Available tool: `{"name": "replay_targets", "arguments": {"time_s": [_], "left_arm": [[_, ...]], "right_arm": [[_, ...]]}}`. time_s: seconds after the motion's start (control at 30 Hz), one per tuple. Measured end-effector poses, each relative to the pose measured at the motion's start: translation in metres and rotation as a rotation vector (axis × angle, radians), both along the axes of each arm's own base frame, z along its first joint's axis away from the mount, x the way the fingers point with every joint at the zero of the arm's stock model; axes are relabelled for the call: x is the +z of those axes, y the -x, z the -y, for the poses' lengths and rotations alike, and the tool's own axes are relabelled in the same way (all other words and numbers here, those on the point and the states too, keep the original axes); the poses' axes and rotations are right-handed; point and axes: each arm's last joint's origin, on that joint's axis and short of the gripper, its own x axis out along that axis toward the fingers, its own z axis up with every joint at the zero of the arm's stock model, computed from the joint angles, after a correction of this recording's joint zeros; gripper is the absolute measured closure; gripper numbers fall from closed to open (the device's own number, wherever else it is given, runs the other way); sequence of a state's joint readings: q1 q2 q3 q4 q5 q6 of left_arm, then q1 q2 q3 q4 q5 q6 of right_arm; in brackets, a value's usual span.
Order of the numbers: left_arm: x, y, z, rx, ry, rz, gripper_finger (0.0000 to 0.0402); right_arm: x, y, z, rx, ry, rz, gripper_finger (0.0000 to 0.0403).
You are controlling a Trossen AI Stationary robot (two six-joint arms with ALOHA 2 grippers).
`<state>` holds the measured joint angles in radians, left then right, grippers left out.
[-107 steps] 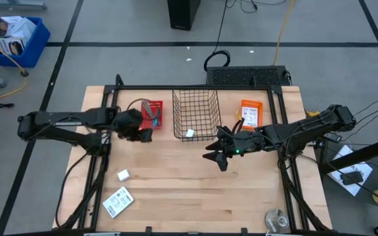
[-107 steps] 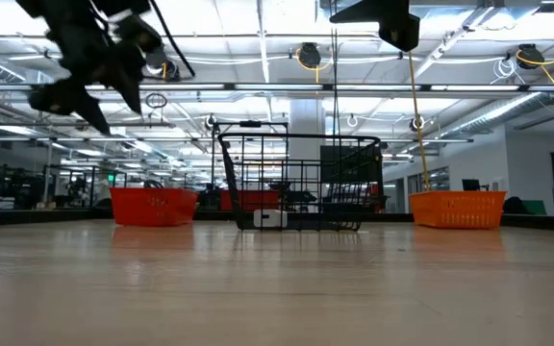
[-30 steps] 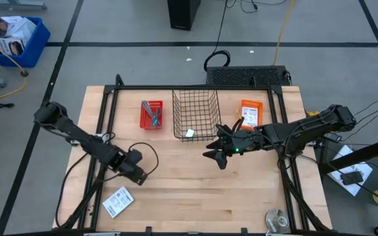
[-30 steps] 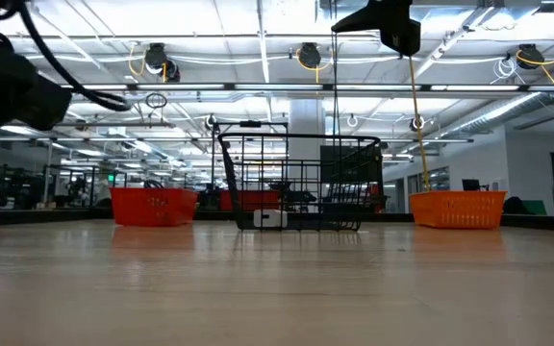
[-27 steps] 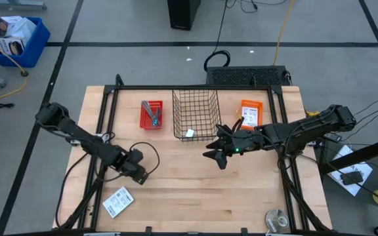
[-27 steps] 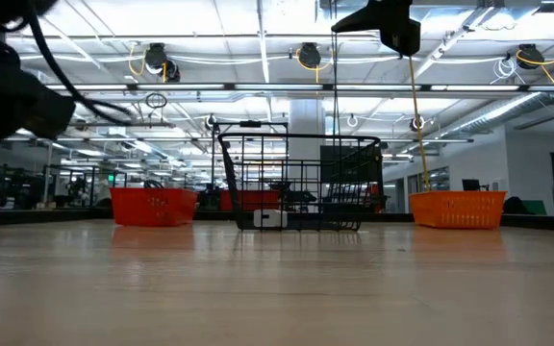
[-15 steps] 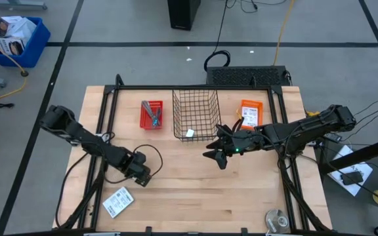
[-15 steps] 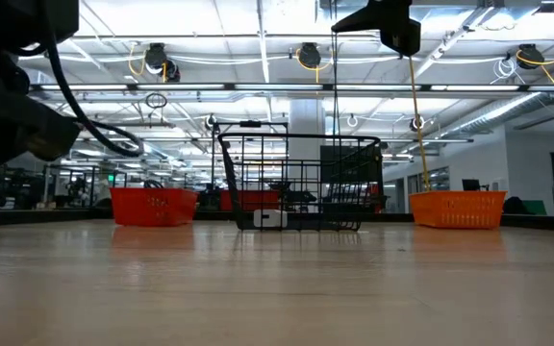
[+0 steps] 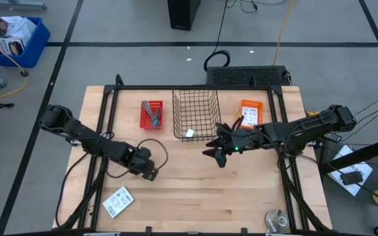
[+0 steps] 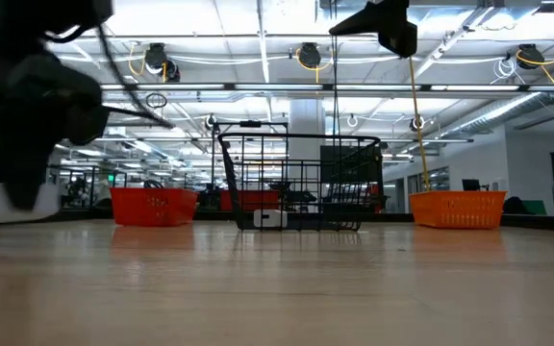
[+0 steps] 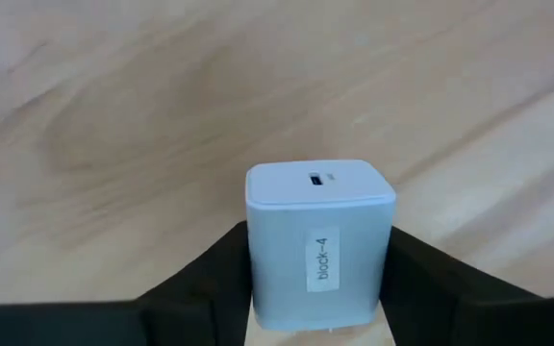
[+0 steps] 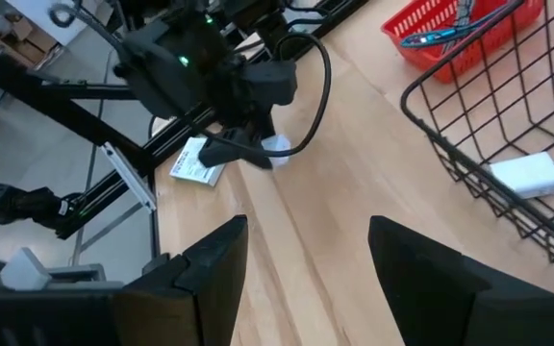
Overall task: Pick and place items into bin
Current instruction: Put the white charger adaptor into the wire basket
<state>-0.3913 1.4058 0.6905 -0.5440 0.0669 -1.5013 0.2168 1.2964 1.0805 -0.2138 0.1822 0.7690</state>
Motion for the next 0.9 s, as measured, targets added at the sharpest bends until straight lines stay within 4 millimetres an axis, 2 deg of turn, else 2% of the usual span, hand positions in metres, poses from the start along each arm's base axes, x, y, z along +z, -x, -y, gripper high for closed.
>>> {"name": "replay_targets", "arguments": {"time_s": [0.2,0.37,0.47,0.6,0.7,0.8,0.9], "left_arm": [[0.022,-0.026,-0.002,0.019,0.034,0.195,0.0184],[0.052,-0.052,-0.016,0.057,0.0,0.345,0.0218],[0.077,-0.068,-0.029,0.053,-0.022,0.457,0.022],[0.111,-0.084,-0.05,0.064,-0.069,0.58,0.0218],[0.139,-0.094,-0.07,0.056,-0.132,0.68,0.0197],[0.165,-0.098,-0.099,0.063,-0.21,0.757,0.0188],[0.186,-0.098,-0.13,0.095,-0.271,0.813,0.0204]], "right_arm": [[0.0,-0.001,0.004,-0.013,0.003,0.0,0.0193],[0.003,-0.001,0.006,-0.044,0.018,0.031,0.0193],[0.013,0.005,0.004,-0.082,0.058,0.084,0.0193],[0.025,0.016,0.007,-0.1,0.082,0.129,0.0193],[0.035,0.025,0.01,-0.136,0.091,0.169,0.0193],[0.043,0.033,0.012,-0.146,0.087,0.201,0.0193],[0.048,0.038,0.014,-0.152,0.082,0.224,0.0193]]}}
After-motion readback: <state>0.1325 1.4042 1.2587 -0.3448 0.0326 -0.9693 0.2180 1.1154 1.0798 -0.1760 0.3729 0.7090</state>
